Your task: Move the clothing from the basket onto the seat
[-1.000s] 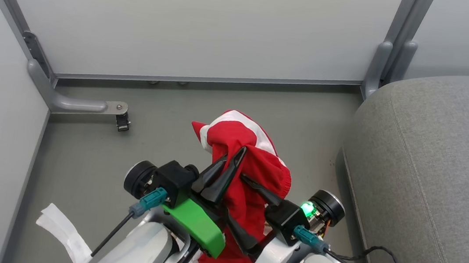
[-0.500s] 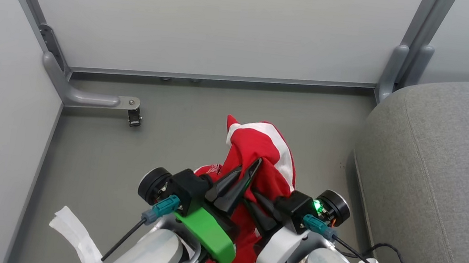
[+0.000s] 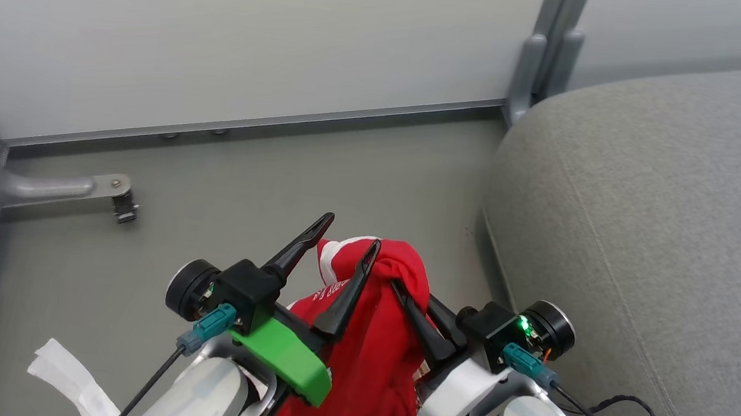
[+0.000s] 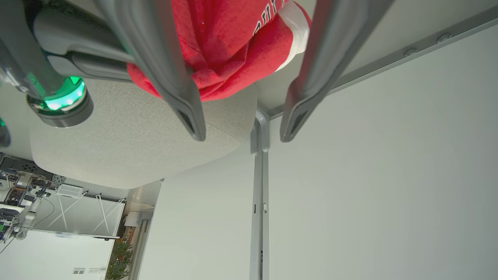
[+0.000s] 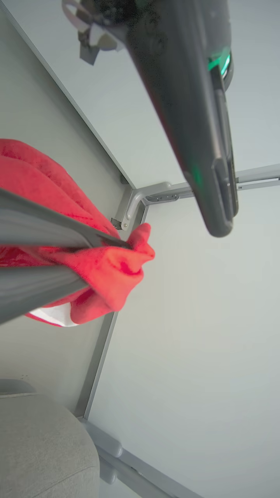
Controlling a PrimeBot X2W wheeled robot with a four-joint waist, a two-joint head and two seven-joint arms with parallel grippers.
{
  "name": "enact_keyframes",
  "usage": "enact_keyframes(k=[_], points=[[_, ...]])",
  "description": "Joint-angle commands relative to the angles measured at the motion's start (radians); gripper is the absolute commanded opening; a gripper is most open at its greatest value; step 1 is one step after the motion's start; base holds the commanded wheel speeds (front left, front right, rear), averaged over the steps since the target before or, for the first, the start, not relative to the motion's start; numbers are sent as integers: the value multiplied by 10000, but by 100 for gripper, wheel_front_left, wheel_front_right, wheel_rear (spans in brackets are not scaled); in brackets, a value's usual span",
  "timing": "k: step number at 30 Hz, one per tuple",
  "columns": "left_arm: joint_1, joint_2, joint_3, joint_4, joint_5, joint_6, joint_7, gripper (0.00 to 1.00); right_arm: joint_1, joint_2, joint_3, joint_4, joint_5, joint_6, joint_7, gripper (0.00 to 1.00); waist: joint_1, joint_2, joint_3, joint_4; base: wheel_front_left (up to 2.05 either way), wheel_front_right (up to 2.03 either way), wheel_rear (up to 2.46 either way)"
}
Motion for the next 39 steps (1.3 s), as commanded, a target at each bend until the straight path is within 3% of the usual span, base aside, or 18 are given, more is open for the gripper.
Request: enact_keyframes(k=[1, 11, 19, 25, 32, 39], points=[[148, 61, 67, -61, 142, -5, -8, 100, 142, -34, -72, -152, -89, -10, -24, 0, 1, 0, 290, -1677, 0, 0, 0], [194, 272, 170, -203, 376, -5, -6, 100, 514, -26, -534, -934, -528, -12, -24, 0, 1, 0, 880, -4139, 0, 0, 0], [-225, 581, -333, -286, 213, -5, -6, 100, 221, -16, -1818, -1843, -1149, -12, -25, 0, 1, 0, 1622, -4404, 0, 0, 0], [-209, 1127, -391, -458, 182, -5, -6, 100, -1270, -33, -2853, -1902, -2042, -12, -25, 0, 1, 0, 2486, -4275, 0, 0, 0], [-693, 1810, -877, -870, 38, -5, -6, 100, -3527, -713, -4455, -1167, -2947, -10, -25, 0, 1, 0, 3783, -3140, 0, 0, 0], [-1137, 2407, -900, -1406, -95, -5, -6, 100, -5849, -1092, -6288, 643, -3569, -12, -24, 0, 1, 0, 5049, -2022, 0, 0, 0]])
